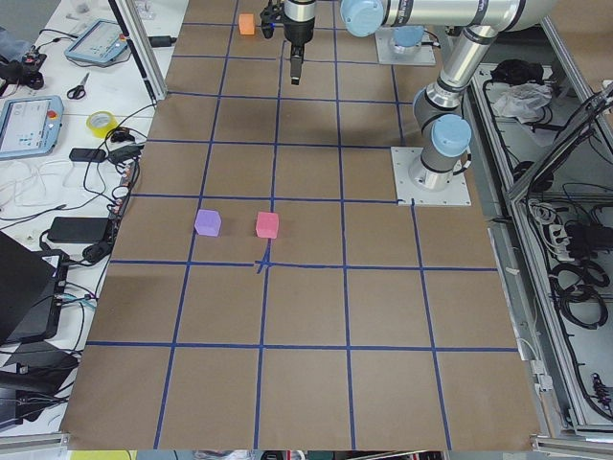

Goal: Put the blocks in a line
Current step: 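Lower the right gripper onto the orange cube and grasp it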

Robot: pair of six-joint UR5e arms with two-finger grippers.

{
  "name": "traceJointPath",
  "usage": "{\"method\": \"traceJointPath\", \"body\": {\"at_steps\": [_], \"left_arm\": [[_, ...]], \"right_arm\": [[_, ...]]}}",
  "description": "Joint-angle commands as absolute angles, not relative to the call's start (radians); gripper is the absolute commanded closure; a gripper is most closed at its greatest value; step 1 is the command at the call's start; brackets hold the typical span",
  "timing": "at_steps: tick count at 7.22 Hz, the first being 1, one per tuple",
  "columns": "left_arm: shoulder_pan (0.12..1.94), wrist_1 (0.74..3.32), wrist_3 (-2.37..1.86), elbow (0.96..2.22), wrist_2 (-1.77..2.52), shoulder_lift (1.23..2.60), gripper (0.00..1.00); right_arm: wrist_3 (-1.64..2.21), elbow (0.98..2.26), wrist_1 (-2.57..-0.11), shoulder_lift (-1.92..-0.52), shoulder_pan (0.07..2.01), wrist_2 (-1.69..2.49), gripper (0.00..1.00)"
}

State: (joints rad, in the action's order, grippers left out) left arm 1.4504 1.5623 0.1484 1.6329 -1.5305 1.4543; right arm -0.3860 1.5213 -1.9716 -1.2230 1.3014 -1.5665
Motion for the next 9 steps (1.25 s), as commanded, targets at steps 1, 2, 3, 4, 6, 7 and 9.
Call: {"method": "traceJointPath", "body": {"at_steps": [1, 2, 3, 4, 6, 7, 9], "left_arm": [[1.45, 1.562, 0.149, 1.641, -1.531, 1.457, 0.0], [1.444, 1.56, 0.15, 1.644, -1.531, 1.462, 0.0], [1.436, 1.548, 0.152, 1.644, -1.529, 1.471, 0.0], [1.434, 1.531, 0.152, 1.646, -1.528, 1.479, 0.0], [1.434, 1.531, 0.152, 1.646, -1.528, 1.483, 0.0], [1.436, 1.531, 0.152, 1.646, -1.528, 1.483, 0.0], [1.436, 1.529, 0.152, 1.644, -1.526, 1.482, 0.0]], "right_arm": [[-0.429, 1.52, -2.083, -1.119, 1.284, -1.566, 0.0], [-0.43, 1.52, -2.136, -1.082, 1.282, -1.566, 0.0], [-0.452, 1.514, -2.163, -1.066, 1.27, -1.557, 0.0], [-0.48, 1.514, -2.18, -1.055, 1.267, -1.555, 0.0], [-0.465, 1.503, -2.222, -1.02, 1.266, -1.555, 0.0], [-0.465, 1.502, -2.271, -0.994, 1.266, -1.551, 0.0], [-0.445, 1.5, -2.287, -0.973, 1.267, -1.549, 0.0]]}}
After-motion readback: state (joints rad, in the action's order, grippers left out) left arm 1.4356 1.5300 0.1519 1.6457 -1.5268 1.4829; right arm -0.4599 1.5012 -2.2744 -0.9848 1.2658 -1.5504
